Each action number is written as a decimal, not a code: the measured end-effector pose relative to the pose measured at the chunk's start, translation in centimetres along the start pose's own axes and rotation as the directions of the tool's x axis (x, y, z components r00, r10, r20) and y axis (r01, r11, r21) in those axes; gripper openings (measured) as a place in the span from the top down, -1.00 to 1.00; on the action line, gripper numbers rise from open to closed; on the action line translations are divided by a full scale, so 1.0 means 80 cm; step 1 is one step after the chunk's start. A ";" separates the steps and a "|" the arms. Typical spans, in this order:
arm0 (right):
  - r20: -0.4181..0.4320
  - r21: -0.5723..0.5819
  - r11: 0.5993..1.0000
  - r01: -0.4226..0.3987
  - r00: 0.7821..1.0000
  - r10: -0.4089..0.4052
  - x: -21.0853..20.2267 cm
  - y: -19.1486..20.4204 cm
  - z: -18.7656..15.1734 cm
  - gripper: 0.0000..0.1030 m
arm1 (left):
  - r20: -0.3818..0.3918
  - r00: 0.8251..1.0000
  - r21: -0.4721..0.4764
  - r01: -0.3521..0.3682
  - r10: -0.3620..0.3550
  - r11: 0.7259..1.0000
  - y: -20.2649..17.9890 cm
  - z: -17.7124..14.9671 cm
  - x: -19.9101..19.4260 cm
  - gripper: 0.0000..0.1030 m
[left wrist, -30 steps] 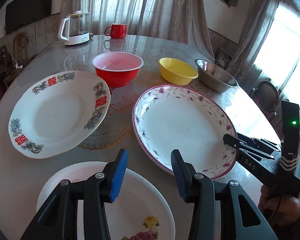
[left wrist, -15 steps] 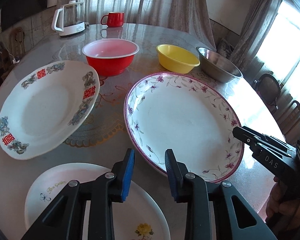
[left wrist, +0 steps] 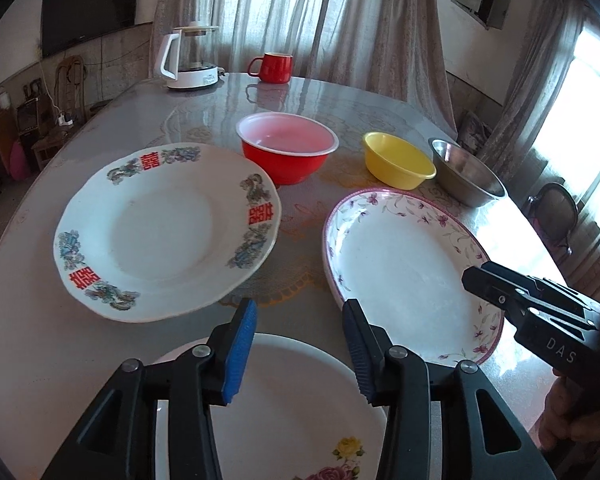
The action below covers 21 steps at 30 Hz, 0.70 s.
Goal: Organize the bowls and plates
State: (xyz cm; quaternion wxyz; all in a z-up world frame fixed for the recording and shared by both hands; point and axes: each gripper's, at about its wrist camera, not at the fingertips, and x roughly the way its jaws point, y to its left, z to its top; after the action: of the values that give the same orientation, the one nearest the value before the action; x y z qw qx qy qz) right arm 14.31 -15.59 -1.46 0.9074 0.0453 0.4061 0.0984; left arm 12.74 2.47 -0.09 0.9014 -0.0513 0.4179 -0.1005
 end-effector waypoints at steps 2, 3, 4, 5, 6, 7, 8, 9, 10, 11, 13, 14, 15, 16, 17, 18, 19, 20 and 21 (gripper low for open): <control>-0.015 -0.026 0.998 -0.052 0.999 0.051 0.008 0.016 0.005 0.36 | 0.017 1.000 -0.014 -0.021 0.021 1.000 0.010 0.001 -0.007 0.12; -0.024 -0.034 0.996 -0.082 0.996 0.081 0.012 0.024 0.007 0.36 | 0.024 0.999 -0.020 -0.031 0.031 0.999 0.017 0.002 -0.010 0.12; -0.035 -0.040 0.993 -0.113 0.993 0.112 0.016 0.031 0.010 0.36 | 0.032 0.998 -0.026 -0.044 0.045 0.999 0.023 0.003 -0.013 0.12; -0.047 -0.043 0.989 -0.144 0.989 0.142 0.021 0.038 0.013 0.35 | 0.041 0.997 -0.031 -0.060 0.061 0.998 0.028 0.003 -0.017 0.12; -0.062 -0.042 0.983 -0.178 0.983 0.175 0.026 0.044 0.016 0.34 | 0.051 0.996 -0.035 -0.076 0.078 0.996 0.035 0.004 -0.021 0.12; -0.076 -0.035 0.976 -0.215 0.974 0.212 0.031 0.051 0.020 0.34 | 0.061 0.994 -0.042 -0.089 0.091 0.995 0.043 0.005 -0.024 0.12; -0.084 -0.026 0.967 -0.252 0.965 0.249 0.035 0.056 0.025 0.34 | 0.067 0.992 -0.056 -0.099 0.103 0.993 0.053 0.007 -0.027 0.12; -0.092 -0.019 0.957 -0.289 0.954 0.286 0.040 0.063 0.031 0.31 | 0.070 0.991 -0.077 -0.109 0.115 0.991 0.064 0.009 -0.028 0.12; -0.097 -0.015 0.948 -0.319 0.944 0.316 0.044 0.069 0.037 0.29 | 0.071 0.990 -0.098 -0.118 0.125 0.988 0.076 0.011 -0.030 0.12; -0.103 -0.012 0.940 -0.342 0.935 0.339 0.049 0.075 0.042 0.26 | 0.074 0.988 -0.118 -0.128 0.137 0.985 0.088 0.013 -0.031 0.12; -0.116 -0.015 0.931 -0.365 0.925 0.361 0.060 0.087 0.052 0.23 | 0.083 0.981 -0.152 -0.159 0.173 0.975 0.111 0.017 -0.034 0.12; -0.119 -0.021 0.930 -0.366 0.925 0.361 0.065 0.094 0.057 0.23 | 0.086 0.978 -0.163 -0.175 0.190 0.971 0.120 0.019 -0.035 0.12; -0.125 -0.028 0.931 -0.365 0.925 0.359 0.071 0.101 0.061 0.23 | 0.086 0.975 -0.171 -0.186 0.203 0.968 0.129 0.020 -0.035 0.12; -0.132 -0.034 0.929 -0.369 0.923 0.362 0.077 0.107 0.065 0.23 | 0.085 0.973 -0.180 -0.196 0.214 0.964 0.137 0.022 -0.035 0.12; -0.138 -0.038 0.926 -0.377 0.919 0.369 0.082 0.112 0.069 0.23 | 0.083 0.971 -0.191 -0.207 0.226 0.960 0.146 0.023 -0.035 0.12; -0.143 -0.042 0.923 -0.382 0.917 0.372 0.088 0.118 0.072 0.23 | 0.084 0.968 -0.199 -0.215 0.235 0.956 0.154 0.024 -0.034 0.12; -0.150 -0.045 0.923 -0.382 0.916 0.371 0.094 0.122 0.075 0.23 | 0.088 0.967 -0.204 -0.219 0.241 0.954 0.162 0.026 -0.032 0.12; -0.154 -0.047 0.925 -0.378 0.917 0.367 0.101 0.125 0.078 0.23 | 0.091 0.964 -0.211 -0.225 0.248 0.951 0.170 0.027 -0.031 0.12; -0.158 -0.047 0.928 -0.370 0.920 0.359 0.108 0.127 0.081 0.23 | 0.088 0.963 -0.220 -0.229 0.253 0.948 0.177 0.029 -0.028 0.12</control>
State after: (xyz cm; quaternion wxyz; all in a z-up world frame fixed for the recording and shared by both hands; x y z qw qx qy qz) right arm 23.36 -3.78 -1.79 0.8418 0.0782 0.4523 0.2841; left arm 15.04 16.81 0.56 0.9192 -0.0994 0.3766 0.0581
